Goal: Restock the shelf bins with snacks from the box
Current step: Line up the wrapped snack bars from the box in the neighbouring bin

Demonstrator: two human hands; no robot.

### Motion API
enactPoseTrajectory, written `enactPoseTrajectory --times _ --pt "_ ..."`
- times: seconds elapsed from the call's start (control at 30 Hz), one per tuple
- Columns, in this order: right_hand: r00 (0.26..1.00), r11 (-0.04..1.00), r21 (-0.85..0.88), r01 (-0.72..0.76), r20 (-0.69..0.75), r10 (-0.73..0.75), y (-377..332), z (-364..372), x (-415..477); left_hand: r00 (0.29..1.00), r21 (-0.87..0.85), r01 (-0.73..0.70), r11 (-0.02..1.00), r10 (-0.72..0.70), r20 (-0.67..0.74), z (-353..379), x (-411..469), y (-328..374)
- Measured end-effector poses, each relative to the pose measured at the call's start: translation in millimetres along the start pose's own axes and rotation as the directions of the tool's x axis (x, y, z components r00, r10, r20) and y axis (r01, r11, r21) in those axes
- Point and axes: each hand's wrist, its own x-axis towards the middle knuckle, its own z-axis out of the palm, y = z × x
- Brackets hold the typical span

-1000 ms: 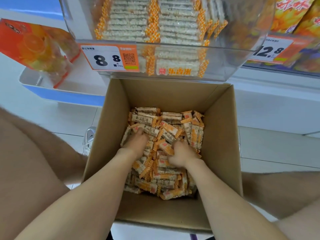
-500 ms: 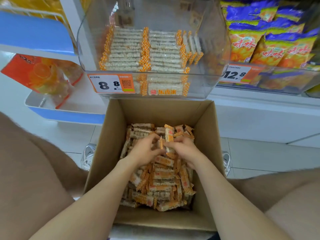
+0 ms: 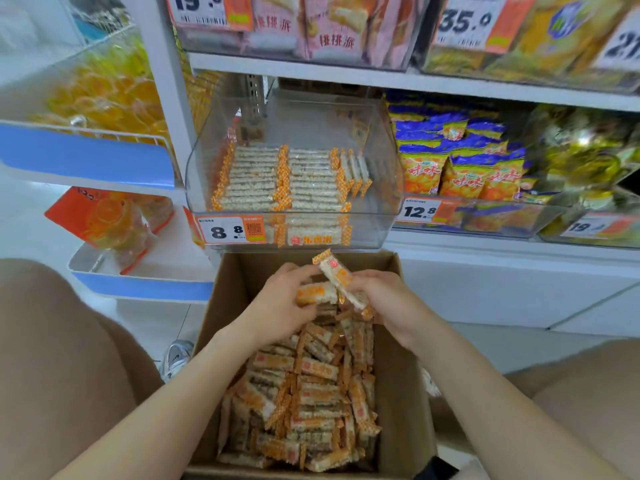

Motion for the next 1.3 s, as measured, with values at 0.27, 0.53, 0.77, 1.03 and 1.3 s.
enactPoseTrajectory --times 0.27,0.53,0.77,1.03,1.3 --pt "0.942 0.903 -0.286 0.321 0.001 -0.335 -27 -12 -36 0.987 -0.031 -0.127 0.991 0.124 -0.099 -54 -8 46" --pt "0.843 0.807 -0.252 0.535 0.087 -0.531 -43 -3 -42 0.984 -0.273 -0.161 0.948 0.176 0.031 -92 3 79" --pt "0.808 0.809 -0.022 0.587 0.081 -0.584 -60 3 -49 0.984 -0.355 -0.174 0.919 0.18 -0.018 -105 13 89" --pt "0.771 0.751 -0.247 0.613 -0.02 -0.636 -92 -16 -47 0.986 -0.486 -0.123 0.865 0.052 -0.156 -108 40 116" --pt "0.593 0.596 -0.574 0.561 -0.223 -0.773 -130 -43 -23 0.933 -0.644 -0.013 0.765 -0.222 -0.283 -92 86 147"
